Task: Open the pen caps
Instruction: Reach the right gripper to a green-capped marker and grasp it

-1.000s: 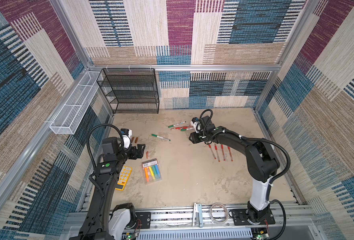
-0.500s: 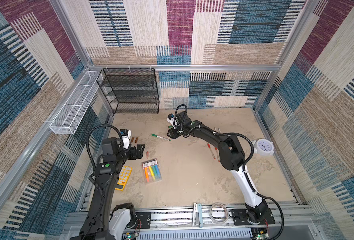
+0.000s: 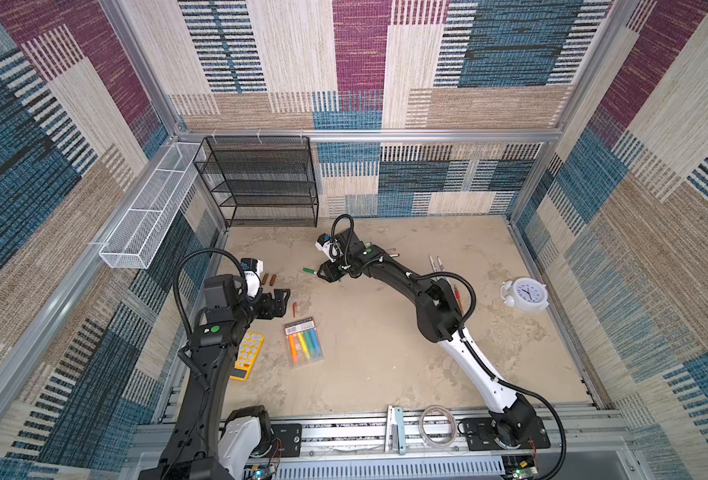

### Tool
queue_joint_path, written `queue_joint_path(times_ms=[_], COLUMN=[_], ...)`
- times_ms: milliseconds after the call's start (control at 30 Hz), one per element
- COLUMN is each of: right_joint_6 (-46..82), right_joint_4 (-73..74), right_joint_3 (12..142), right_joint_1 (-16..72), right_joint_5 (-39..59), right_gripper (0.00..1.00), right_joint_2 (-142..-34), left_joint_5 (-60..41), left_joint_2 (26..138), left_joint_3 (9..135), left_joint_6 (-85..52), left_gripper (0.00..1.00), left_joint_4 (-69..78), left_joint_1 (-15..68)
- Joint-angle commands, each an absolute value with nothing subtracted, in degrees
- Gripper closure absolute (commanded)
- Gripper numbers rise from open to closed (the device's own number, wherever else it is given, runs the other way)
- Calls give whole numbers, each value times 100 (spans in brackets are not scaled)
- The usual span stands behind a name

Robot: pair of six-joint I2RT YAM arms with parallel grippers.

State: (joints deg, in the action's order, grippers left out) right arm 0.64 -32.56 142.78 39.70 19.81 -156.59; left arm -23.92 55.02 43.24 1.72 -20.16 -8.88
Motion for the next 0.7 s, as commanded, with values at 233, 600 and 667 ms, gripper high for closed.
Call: queue_joint_path(times_ms=[233, 600, 667], right_joint_6=[-54, -312, -302], right_joint_4=[-3353, -3823, -3632], right_joint_3=[14205, 13135, 12543], right_joint_1=[4048, 4121, 4143], right_joint_5=[1793, 1136, 1046], right_gripper=[65, 90, 90], right_joint_2=[-15794, -15143, -14801], left_joint_5=[-2497, -2452, -2461], left_joint_2=[5476, 5458, 5419], left_joint_3=[4341, 4418, 4389], left_joint_6=[228, 212, 194], left_gripper=[7, 7, 7], left_joint_4=[-1891, -1995, -1940], left_joint_1=[-896, -895, -895])
